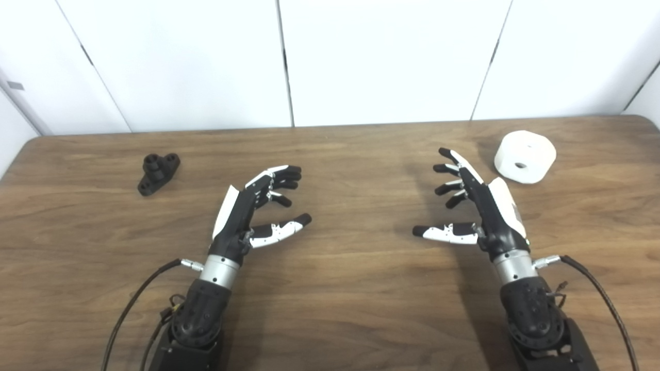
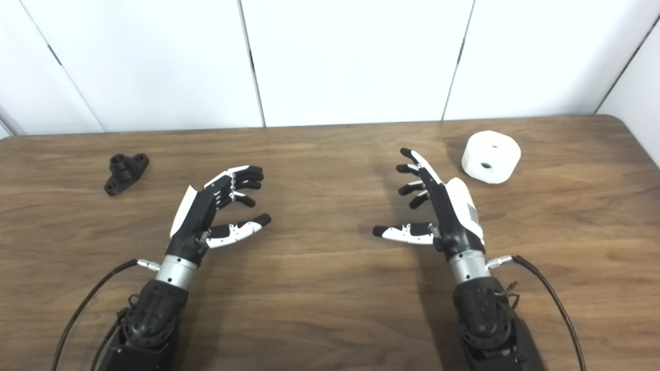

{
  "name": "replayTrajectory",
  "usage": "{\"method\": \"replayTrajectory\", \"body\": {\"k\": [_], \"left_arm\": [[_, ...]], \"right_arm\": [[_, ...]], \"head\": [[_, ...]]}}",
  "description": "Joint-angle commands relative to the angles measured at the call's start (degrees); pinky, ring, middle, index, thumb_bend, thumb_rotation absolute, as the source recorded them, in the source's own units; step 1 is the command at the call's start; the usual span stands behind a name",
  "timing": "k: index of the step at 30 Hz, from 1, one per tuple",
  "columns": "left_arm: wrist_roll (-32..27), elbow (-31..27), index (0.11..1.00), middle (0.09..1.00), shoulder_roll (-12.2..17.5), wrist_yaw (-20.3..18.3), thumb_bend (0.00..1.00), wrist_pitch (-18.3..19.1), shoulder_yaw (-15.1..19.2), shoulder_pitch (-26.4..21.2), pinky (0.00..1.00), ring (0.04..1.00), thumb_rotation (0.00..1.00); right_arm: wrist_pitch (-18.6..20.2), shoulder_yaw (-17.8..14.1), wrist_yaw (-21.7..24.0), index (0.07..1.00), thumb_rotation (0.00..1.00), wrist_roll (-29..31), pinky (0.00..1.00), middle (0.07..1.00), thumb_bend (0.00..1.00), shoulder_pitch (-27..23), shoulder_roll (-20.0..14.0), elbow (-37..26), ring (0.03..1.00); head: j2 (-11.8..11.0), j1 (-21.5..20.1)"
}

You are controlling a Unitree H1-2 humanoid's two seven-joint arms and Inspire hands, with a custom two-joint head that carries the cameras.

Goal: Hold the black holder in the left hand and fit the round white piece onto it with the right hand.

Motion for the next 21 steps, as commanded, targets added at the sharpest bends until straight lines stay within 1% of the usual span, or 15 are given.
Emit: {"method": "replayTrajectory", "body": {"k": [1,6,10,13,14,15,16,17,19,20,21], "left_arm": [[0.0,-1.3,0.762,0.764,0.1,0.4,0.65,-1.0,0.0,-1.5,0.59,0.742,0.01],[-0.1,-0.6,0.761,0.768,0.0,0.6,0.68,-1.4,0.1,-1.8,0.57,0.741,0.0],[-0.2,-0.2,0.756,0.767,0.0,0.6,0.7,-1.5,0.1,-1.9,0.57,0.739,0.0],[0.4,-0.1,0.757,0.767,-0.1,0.9,0.7,-1.7,0.0,-1.8,0.57,0.736,0.0],[0.6,-0.1,0.757,0.767,-0.3,1.0,0.7,-1.7,-0.1,-1.8,0.56,0.736,0.0],[0.7,0.1,0.753,0.766,-0.7,1.2,0.7,-1.8,-0.3,-1.8,0.56,0.736,0.0],[0.8,0.3,0.754,0.767,-0.9,1.2,0.7,-1.8,-0.4,-1.9,0.56,0.735,0.0],[1.0,0.6,0.755,0.768,-1.3,1.5,0.7,-1.8,-0.6,-1.9,0.56,0.734,0.0],[1.9,1.1,0.755,0.769,-2.0,1.9,0.69,-1.1,-1.0,-1.9,0.57,0.733,0.0],[2.2,1.5,0.756,0.77,-2.3,2.1,0.69,-1.0,-1.2,-2.0,0.57,0.733,0.0],[2.5,2.0,0.756,0.773,-2.6,2.2,0.7,-1.0,-1.4,-2.0,0.57,0.734,0.0]], "right_arm": [[-2.2,-0.4,-0.9,0.9,0.12,0.4,0.48,0.802,0.72,-1.8,-0.2,-1.4,0.634],[-2.2,-0.4,-1.2,0.891,0.11,0.3,0.48,0.8,0.72,-1.8,0.0,-1.2,0.632],[-2.5,-0.2,-1.4,0.886,0.14,-0.1,0.48,0.801,0.72,-1.9,0.0,-0.8,0.629],[-3.1,-0.3,-1.8,0.882,0.13,0.0,0.47,0.799,0.72,-1.7,0.0,-0.5,0.628],[-3.7,-0.3,-2.1,0.882,0.13,-0.1,0.47,0.798,0.72,-1.7,-0.3,-0.2,0.627],[-4.2,-0.5,-2.1,0.881,0.13,0.1,0.47,0.793,0.72,-1.5,-0.7,0.1,0.621],[-4.5,-0.6,-2.0,0.885,0.13,0.2,0.47,0.793,0.71,-1.5,-1.0,0.2,0.622],[-4.7,-0.9,-1.7,0.888,0.13,0.7,0.47,0.793,0.71,-1.4,-1.4,0.4,0.623],[-5.4,-1.4,-1.3,0.893,0.12,1.5,0.47,0.801,0.71,-1.3,-2.1,0.9,0.628],[-5.8,-1.7,-1.3,0.893,0.12,1.9,0.47,0.803,0.71,-1.2,-2.4,1.3,0.629],[-6.2,-1.9,-1.3,0.892,0.11,2.4,0.48,0.801,0.71,-1.2,-2.6,1.7,0.629]], "head": [[0.1,-0.1],[-0.1,-0.1],[-0.4,0.1],[-1.3,4.1],[-1.7,6.3],[-2.2,9.6],[-2.2,9.6],[-3.1,12.4],[-4.2,15.1],[-5.3,17.5],[-5.9,18.6]]}}
